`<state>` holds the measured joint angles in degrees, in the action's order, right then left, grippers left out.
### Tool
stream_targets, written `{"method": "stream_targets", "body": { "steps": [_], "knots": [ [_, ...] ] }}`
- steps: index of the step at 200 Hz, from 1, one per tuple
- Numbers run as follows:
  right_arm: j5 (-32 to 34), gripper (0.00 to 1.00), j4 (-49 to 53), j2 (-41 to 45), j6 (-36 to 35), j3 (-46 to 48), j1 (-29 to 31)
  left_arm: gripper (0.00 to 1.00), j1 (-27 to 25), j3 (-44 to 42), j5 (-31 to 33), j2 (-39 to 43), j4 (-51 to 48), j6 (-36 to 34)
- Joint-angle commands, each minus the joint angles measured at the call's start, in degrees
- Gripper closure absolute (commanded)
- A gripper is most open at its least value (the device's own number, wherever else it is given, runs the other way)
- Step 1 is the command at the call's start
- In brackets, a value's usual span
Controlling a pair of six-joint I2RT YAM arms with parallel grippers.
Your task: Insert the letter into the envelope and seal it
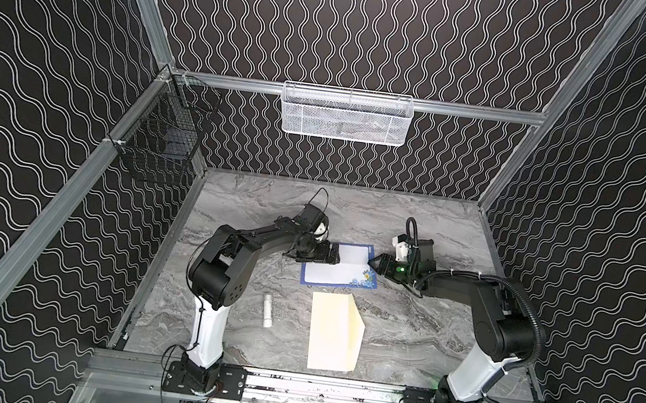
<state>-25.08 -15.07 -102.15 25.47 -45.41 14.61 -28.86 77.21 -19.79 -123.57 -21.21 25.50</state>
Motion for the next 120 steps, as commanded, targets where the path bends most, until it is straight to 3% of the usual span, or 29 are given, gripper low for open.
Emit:
{"method": "stream_targets", "body": {
  "steps": [1, 120],
  "knots": [
    [0.0, 0.39, 1.7, -0.8, 0.1, -0.1, 0.2, 0.01, -0.2, 0.0, -1.5, -0.8, 1.5, -0.1],
    [-0.2, 0.39, 1.2, -1.2, 0.2, 0.6, 0.6, 0.01, -1.1, -1.2, -5.0, -1.2, 5.7, 0.8]
  ]
}}
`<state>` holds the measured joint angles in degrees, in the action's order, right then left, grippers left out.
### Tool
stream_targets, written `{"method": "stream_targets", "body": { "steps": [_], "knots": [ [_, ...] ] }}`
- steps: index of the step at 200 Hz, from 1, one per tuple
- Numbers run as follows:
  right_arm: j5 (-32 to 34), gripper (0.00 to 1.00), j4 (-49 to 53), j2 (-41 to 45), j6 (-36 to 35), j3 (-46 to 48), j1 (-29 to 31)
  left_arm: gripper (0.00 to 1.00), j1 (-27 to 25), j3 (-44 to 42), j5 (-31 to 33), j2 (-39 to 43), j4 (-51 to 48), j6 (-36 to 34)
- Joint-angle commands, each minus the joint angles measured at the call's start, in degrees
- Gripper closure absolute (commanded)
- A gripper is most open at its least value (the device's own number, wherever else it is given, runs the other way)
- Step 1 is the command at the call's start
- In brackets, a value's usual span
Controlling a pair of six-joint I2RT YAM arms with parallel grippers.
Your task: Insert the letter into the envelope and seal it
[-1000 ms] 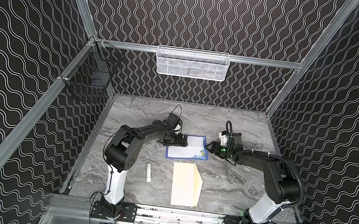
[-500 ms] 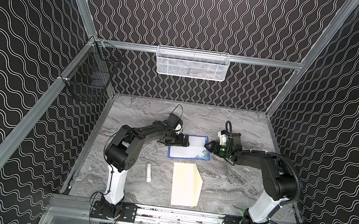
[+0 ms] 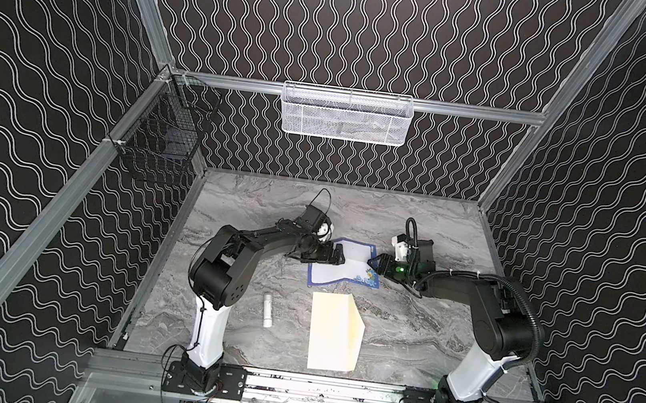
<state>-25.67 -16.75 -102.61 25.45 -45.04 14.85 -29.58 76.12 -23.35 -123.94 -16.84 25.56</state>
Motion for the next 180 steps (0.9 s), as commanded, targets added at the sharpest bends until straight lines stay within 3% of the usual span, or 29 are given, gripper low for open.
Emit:
{"method": "stream_targets", "body": {
  "steps": [1, 99, 180],
  "knots": [
    [0.4, 0.39, 2.9, -0.8, 0.2, 0.3, 0.4, 0.01, -0.3, -0.1, -1.4, -0.8, 1.4, 0.7],
    [0.1, 0.40, 2.3, -2.2, 0.4, -0.3, 2.2, 0.02, -1.2, 0.7, -3.7, -1.4, 2.3, 1.3],
    [0.3, 0.40, 2.7, -2.5, 0.7, -1.2, 3.7, 0.32, -2.0, 1.9, -5.5, -1.3, 1.6, 1.5]
  ]
}}
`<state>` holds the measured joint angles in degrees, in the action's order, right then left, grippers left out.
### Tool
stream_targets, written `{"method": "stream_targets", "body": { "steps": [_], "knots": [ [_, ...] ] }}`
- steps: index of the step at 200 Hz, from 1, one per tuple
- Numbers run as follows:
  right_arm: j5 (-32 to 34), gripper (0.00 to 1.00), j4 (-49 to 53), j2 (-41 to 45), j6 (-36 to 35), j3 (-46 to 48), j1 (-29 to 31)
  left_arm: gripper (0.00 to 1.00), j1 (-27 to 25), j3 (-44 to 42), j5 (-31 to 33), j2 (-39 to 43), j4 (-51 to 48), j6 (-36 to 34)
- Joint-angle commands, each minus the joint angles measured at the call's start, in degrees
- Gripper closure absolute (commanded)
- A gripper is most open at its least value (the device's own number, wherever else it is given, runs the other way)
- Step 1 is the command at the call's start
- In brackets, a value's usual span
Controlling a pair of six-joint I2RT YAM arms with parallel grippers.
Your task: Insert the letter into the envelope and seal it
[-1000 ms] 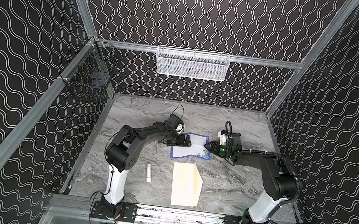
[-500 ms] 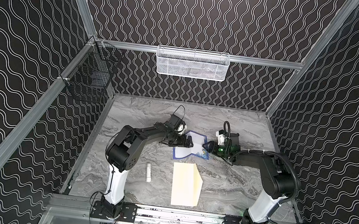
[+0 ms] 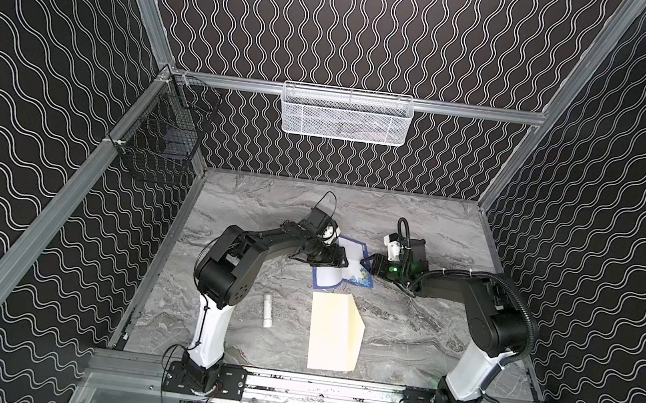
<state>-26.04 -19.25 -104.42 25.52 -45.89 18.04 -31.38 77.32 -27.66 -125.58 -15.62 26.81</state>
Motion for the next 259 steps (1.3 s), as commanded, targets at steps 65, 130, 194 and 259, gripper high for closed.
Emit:
{"method": "stream_targets", "body": {
  "steps": [65, 130, 194, 259],
  "knots": [
    [0.3, 0.40, 4.7, 0.3, 1.1, -0.2, 0.8, 0.57, -0.2, 0.1, -1.0, 2.2, -0.9, -0.2],
    [0.2, 0.38, 9.3, 5.7, 0.7, -5.8, 0.6, 0.77, -0.2, -0.3, -0.4, 5.8, -4.6, -2.5],
    [-0.1, 0.32, 6.2, 8.8, -25.0, -15.7, -1.4, 0.84, -0.2, 2.5, -2.0, 7.4, -9.0, -6.0],
    [-17.0, 0.08, 18.1, 25.0, -74.3, -7.6, -2.3, 0.93, -0.3, 7.2, -2.7, 10.5, -15.0, -14.9]
  ]
}}
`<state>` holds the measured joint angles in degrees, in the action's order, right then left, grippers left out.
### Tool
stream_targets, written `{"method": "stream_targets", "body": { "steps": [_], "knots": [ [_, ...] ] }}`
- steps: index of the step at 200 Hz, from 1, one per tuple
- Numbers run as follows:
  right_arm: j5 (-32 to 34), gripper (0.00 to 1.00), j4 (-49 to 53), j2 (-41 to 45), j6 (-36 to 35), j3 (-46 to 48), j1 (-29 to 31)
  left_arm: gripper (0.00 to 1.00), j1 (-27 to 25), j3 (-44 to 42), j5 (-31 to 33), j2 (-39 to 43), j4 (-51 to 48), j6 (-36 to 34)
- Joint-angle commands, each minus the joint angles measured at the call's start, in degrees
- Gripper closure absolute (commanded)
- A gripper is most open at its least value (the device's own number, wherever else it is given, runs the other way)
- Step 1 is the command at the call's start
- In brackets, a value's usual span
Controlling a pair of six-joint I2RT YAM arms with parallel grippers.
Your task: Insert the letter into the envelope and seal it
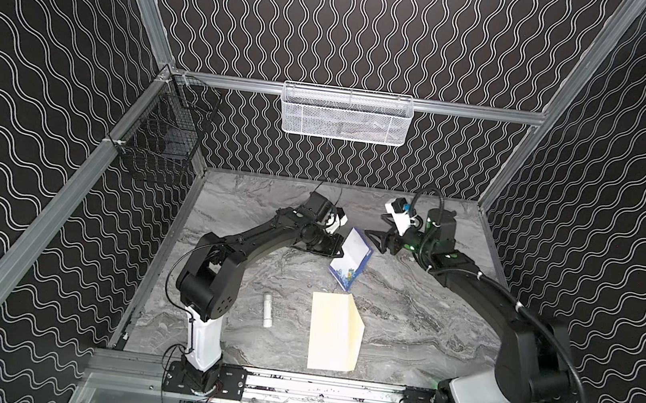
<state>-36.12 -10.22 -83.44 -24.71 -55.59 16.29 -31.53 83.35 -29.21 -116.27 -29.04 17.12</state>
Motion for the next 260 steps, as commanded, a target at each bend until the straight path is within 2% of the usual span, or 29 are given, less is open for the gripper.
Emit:
{"method": "stream_targets", "body": {
  "steps": [1, 16, 41, 55, 86, 117, 151, 172, 209, 260],
  "knots": [
    [-6.9, 0.08, 9.2, 4.2, -24.5, 2.2, -0.6, 0.93, -0.1, 1.2, -1.0, 1.3, -1.6, -5.4],
    [-9.1, 0.01, 14.1, 6.6, -27.8, 1.6, -1.5, 0.92, -0.2, 2.2, 0.0, 2.5, -2.7, -8.0],
    [-10.4, 0.01, 21.4, 7.8, -30.9, -1.2, -2.5, 0.92, -0.7, 3.7, -0.4, 4.5, -2.7, -12.3],
    [-10.5, 0.01, 24.1, 7.5, -32.2, -3.9, -2.7, 0.95, -1.5, 4.4, -1.1, 5.2, -2.8, -15.5],
    [-12.2, 0.01, 25.9, 6.7, -33.9, -5.2, -3.3, 1.00, -3.2, 4.5, -3.7, 7.1, -4.5, -24.7],
    [-15.1, 0.01, 30.8, 5.6, -35.5, -7.2, -3.3, 1.00, -3.2, 3.6, -4.1, 9.3, -4.7, -30.2],
    [-17.6, 0.01, 27.6, 6.5, -34.6, -4.4, -3.3, 1.00, -3.1, 4.1, -3.2, 10.0, -6.2, -34.3],
    [-19.4, 0.05, 27.3, 6.7, -34.0, -3.7, -2.8, 1.00, -3.0, 5.9, -3.8, 9.1, -7.1, -35.0],
    [-17.3, 0.12, 25.7, 5.0, -32.8, -3.0, -1.3, 1.00, -3.0, 6.0, -6.7, 9.5, -4.1, -33.7],
    [-18.2, 0.37, 28.9, 0.9, -32.3, -6.8, 0.2, 1.00, -3.1, 4.2, -8.8, 11.0, -0.9, -32.3]
  ]
}}
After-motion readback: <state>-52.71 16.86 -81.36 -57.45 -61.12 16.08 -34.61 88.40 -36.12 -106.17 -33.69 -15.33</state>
